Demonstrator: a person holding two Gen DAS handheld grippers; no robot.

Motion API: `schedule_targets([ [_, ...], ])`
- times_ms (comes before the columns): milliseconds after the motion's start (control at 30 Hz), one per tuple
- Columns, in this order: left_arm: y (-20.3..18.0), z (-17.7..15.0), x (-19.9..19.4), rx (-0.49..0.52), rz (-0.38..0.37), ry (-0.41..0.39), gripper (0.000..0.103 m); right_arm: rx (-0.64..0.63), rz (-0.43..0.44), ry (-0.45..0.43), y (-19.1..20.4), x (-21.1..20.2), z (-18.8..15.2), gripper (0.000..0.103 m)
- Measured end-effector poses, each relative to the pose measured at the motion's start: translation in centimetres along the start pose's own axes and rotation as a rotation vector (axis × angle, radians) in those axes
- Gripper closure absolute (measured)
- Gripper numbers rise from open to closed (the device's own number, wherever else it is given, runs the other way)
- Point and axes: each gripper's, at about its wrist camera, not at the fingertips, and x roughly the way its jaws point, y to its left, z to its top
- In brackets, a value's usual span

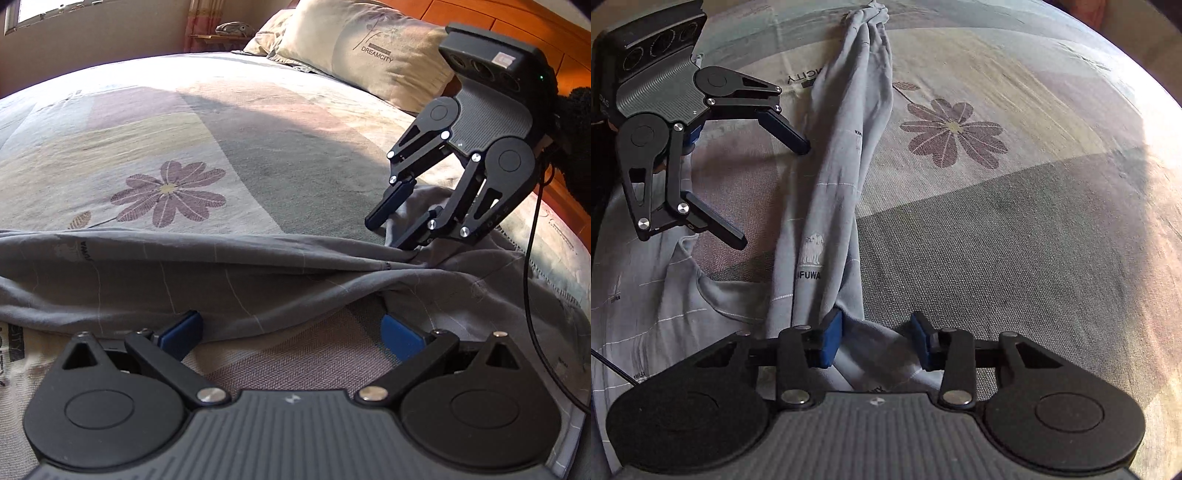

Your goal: Fold clothes

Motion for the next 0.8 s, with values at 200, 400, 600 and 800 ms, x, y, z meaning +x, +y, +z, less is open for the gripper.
schedule_targets([
  [200, 0.2, 0.0, -0.4, -0.015, -0.011, -0.001, 0.001, 0.003, -0.109, -0.079, 1.2, -1.1, -0.9, 0.098],
  [400, 0.3, 0.3, -1.5, -0.024, -0.023, -0.031, 0.001, 0.196, -0.255, -0.179, -3.5, -3.1, -1.3, 0.099],
  [600, 0.4, 0.6, -2.2, -0.032, -0.023, -0.052, 0.001, 0.315, -0.332, -0.228, -4.7, -4.5, -3.0, 0.099],
  [800, 0.3, 0.7, -2.0, -0.034, -0.014, -0.045, 0.001, 0.438, -0.399, -0.276, -5.6, -5.9, -5.0, 0.092],
])
